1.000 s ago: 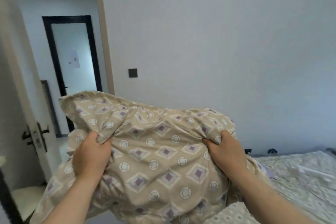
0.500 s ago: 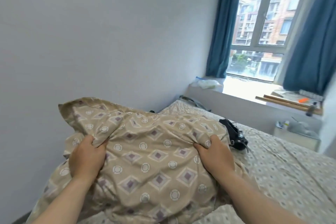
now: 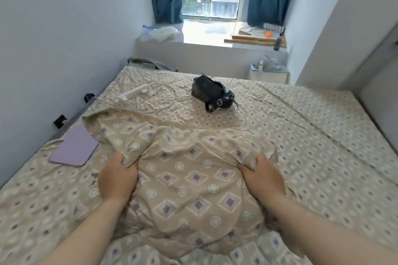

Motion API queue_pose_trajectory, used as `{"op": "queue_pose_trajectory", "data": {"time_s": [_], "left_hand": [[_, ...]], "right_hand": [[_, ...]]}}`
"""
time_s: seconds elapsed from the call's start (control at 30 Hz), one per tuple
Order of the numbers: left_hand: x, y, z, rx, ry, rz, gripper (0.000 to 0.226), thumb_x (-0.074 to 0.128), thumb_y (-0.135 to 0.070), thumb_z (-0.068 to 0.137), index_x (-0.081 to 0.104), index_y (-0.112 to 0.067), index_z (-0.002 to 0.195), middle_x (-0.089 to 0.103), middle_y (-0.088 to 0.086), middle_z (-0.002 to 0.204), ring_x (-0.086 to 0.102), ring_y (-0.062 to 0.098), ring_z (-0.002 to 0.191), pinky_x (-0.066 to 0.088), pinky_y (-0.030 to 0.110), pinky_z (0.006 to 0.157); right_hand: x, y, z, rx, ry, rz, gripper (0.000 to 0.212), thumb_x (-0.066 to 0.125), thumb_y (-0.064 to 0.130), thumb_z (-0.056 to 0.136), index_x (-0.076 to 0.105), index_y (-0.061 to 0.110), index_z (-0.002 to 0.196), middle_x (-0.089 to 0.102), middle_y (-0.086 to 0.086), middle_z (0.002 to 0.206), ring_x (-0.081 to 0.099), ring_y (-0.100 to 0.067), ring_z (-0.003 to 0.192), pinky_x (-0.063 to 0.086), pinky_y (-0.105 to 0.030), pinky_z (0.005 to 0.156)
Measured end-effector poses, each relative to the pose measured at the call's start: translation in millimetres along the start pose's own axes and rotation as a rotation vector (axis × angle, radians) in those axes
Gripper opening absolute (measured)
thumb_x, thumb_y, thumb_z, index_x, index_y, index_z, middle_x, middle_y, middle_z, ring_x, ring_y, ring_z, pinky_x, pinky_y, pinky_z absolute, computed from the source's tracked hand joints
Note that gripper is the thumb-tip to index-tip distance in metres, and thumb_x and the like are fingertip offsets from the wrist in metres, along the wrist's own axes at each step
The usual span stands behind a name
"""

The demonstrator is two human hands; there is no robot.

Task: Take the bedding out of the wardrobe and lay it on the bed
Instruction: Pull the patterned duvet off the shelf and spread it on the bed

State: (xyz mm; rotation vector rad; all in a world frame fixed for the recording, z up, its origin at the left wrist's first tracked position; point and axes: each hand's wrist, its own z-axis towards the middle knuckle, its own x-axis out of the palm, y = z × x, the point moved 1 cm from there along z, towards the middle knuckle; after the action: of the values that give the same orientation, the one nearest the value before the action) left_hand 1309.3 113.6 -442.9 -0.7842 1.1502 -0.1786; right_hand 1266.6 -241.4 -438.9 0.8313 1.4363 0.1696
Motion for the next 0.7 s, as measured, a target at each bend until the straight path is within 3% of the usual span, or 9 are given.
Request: {"op": "queue_pose_trajectory", "data": {"time_s": [0.27,0.43,0.53,0.6,0.7], "left_hand": [[183.1,70.1,13.9,0.121,0.166,-0.016,0.027,0.063,-0.038,0.086,0.053,-0.014,0.079,0.058,0.003,0.070,0.054,0.029,0.065,0.048,0.044,0.062],[246.1,118.7,8.7,0.096,0.278,0.053,0.025,0.058,-0.038,0.087,0.056,-0.016,0.099,0.061,0.005,0.088,0.058,0.033,0.083,0.049,0.049,0.076],[260.5,141.0,7.8,-0.006,0.353,0.144,0.075,0.061,-0.059,0.080,0.044,-0.008,0.131,0.056,0.018,0.125,0.052,0.039,0.115,0.043,0.052,0.096],[266.4,153.3,4.0,-0.019,0.472,0.275,0.113,0.056,-0.078,0.071,0.019,-0.006,0.150,0.033,0.019,0.152,0.031,0.035,0.139,0.028,0.050,0.112],[272.1,162.5,2.5,0.016,0.546,0.402,0.130,0.048,-0.088,0.064,0.000,-0.006,0.154,0.016,0.018,0.160,0.015,0.033,0.146,0.014,0.049,0.117]], "right_hand": [[129.7,-118.9,35.5,0.164,-0.066,-0.007,0.046,0.057,0.062,0.080,0.046,0.021,0.097,0.059,0.004,0.089,0.056,-0.021,0.080,0.051,-0.041,0.073],[185.8,-159.3,46.2,0.198,-0.010,-0.121,0.057,0.060,0.065,0.078,0.047,0.016,0.103,0.059,-0.004,0.101,0.055,-0.027,0.094,0.049,-0.044,0.081],[210.7,-173.6,44.8,0.256,-0.010,-0.268,0.088,0.055,0.073,0.073,0.042,0.006,0.128,0.050,-0.015,0.127,0.048,-0.033,0.116,0.042,-0.045,0.099],[224.1,-181.6,40.7,0.296,0.045,-0.341,0.109,0.046,0.077,0.073,0.023,-0.002,0.144,0.031,-0.023,0.146,0.031,-0.036,0.134,0.027,-0.045,0.113],[238.1,-187.4,36.2,0.335,0.128,-0.356,0.118,0.035,0.081,0.075,0.000,-0.003,0.151,0.007,-0.024,0.159,0.009,-0.034,0.146,0.008,-0.043,0.120]]}}
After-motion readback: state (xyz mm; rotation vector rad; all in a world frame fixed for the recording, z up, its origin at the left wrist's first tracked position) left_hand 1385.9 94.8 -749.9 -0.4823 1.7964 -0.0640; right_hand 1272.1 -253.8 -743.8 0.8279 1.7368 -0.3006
